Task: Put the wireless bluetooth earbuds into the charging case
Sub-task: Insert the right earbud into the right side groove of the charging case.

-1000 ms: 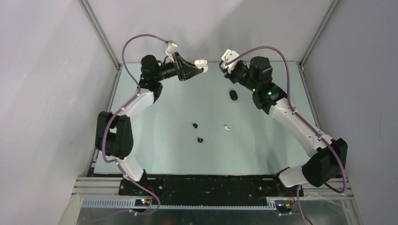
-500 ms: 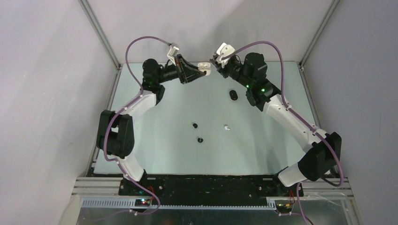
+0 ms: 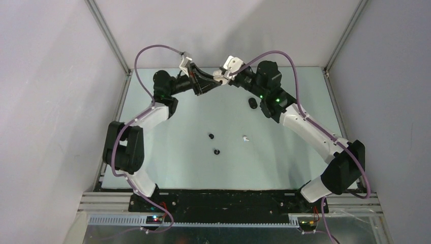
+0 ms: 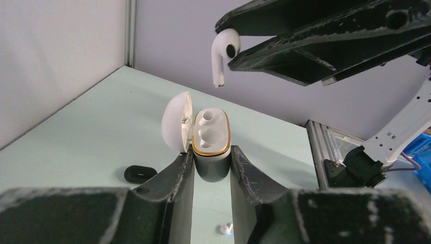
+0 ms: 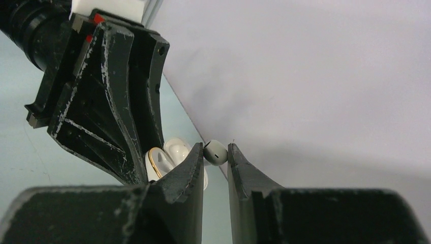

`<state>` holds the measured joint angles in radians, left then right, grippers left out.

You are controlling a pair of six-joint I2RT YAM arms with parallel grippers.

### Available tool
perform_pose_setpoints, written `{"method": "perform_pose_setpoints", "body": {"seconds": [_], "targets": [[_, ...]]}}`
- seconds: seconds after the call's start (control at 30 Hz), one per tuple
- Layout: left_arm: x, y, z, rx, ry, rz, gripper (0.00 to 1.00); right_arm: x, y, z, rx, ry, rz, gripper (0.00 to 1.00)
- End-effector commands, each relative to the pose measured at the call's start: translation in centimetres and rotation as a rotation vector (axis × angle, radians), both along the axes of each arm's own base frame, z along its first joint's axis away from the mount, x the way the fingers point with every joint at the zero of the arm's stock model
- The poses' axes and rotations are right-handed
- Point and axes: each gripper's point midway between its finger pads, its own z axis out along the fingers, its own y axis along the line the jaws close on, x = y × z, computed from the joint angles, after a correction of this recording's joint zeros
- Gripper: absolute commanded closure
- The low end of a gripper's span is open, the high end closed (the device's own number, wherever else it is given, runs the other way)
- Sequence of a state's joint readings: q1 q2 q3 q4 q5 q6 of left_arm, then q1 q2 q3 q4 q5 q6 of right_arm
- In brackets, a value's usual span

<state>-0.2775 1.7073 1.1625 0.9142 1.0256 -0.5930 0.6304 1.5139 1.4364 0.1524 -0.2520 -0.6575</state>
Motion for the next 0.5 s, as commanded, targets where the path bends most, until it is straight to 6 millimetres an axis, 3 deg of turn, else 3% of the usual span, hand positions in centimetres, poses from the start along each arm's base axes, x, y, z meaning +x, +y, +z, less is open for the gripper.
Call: {"method": "perform_pose_setpoints", "body": {"seconds": [0.0, 0.47], "targets": [[-1.3, 0.6, 4.0, -0.039, -0.198, 0.046, 1.0, -1.0, 0.0, 1.9, -0.011, -0.107, 0.018, 1.0], [-2.1, 1.4, 4.2, -0.038, -0.325, 0.111, 1.0, -2.3, 0.0, 1.2, -0.07, -0.138, 0.042, 1.0]]}}
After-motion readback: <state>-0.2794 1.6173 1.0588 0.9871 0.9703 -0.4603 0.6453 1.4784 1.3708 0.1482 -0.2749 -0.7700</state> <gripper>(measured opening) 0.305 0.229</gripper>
